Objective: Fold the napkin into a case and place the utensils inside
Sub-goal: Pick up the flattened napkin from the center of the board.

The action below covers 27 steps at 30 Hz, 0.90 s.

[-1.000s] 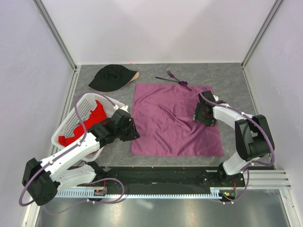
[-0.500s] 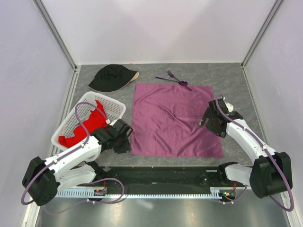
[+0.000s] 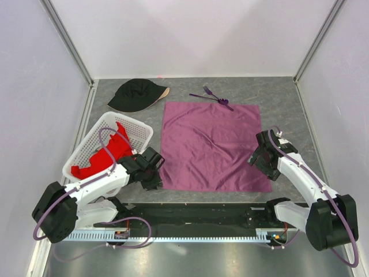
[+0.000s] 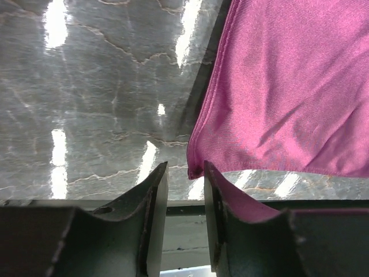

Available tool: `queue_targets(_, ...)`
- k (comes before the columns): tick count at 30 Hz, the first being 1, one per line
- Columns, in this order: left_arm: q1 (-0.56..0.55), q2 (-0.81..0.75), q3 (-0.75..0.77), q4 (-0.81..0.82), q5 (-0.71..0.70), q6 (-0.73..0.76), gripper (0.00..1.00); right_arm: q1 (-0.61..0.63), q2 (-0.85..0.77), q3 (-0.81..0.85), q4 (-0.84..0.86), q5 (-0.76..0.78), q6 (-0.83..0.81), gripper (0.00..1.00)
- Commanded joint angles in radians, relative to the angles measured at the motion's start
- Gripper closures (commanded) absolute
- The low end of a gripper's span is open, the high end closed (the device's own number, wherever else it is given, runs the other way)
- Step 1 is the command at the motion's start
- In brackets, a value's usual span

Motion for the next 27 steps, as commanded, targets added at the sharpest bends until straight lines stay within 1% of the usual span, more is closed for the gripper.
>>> queue_targets(1,0.001,0.023,-0.019,0.055,0.031,-0.059,0.63,-0.002,-0.012,0.0,-0.02,0.005,0.015,0.14)
queue_targets(3,0.002,0.029,-0.021,0.063,0.023,-0.059,0.69,-0.002,-0.013,-0.01,-0.014,0.013,0.02,0.14)
queue_targets(4,0.002,0.03,-0.021,0.063,0.019,-0.056,0.74,-0.004,-0.01,-0.015,-0.01,0.01,0.018,0.17)
queue_targets(5,0.002,0.027,-0.018,0.064,0.013,-0.055,0.85,-0.002,-0.007,-0.018,0.01,-0.022,0.006,0.21)
queue_targets(6,0.002,0.024,-0.016,0.066,-0.001,-0.052,0.89,-0.004,-0.001,-0.023,0.03,-0.051,-0.014,0.3)
queue_targets(7,0.002,0.021,-0.015,0.067,-0.009,-0.047,0.93,-0.002,0.011,-0.024,0.051,-0.08,-0.073,0.41)
queue_targets(8,0.004,0.02,-0.01,0.067,-0.016,-0.042,0.98,-0.002,0.021,-0.026,0.1,-0.152,-0.106,0.51)
queue_targets(9,0.005,0.021,-0.009,0.069,-0.023,-0.039,0.98,-0.001,0.03,-0.03,0.125,-0.184,-0.14,0.56)
queue_targets(11,0.008,0.027,-0.003,0.08,-0.021,-0.021,0.98,0.001,0.063,-0.043,0.195,-0.24,-0.204,0.56)
queue_targets(13,0.008,0.036,0.008,0.083,-0.021,-0.01,0.98,0.002,0.097,-0.066,0.237,-0.272,-0.223,0.58)
queue_targets(15,0.011,0.041,0.019,0.086,-0.03,0.014,0.98,0.004,0.125,-0.078,0.291,-0.318,-0.232,0.64)
queue_targets(19,0.034,0.044,0.042,0.09,-0.033,0.05,0.98,0.024,0.217,-0.067,0.372,-0.361,-0.247,0.64)
queue_targets(21,0.063,0.049,0.042,0.101,-0.023,0.065,0.98,0.041,0.273,-0.043,0.418,-0.378,-0.246,0.64)
queue_targets(24,0.111,0.053,0.051,0.107,-0.017,0.088,0.98,0.053,0.332,0.028,0.403,-0.39,-0.26,0.62)
queue_targets(26,0.125,0.053,0.054,0.12,-0.009,0.105,0.98,0.055,0.323,0.078,0.327,-0.325,-0.269,0.62)
queue_targets(27,0.125,0.056,0.056,0.132,-0.006,0.109,0.98,0.055,0.289,0.091,0.294,-0.286,-0.264,0.61)
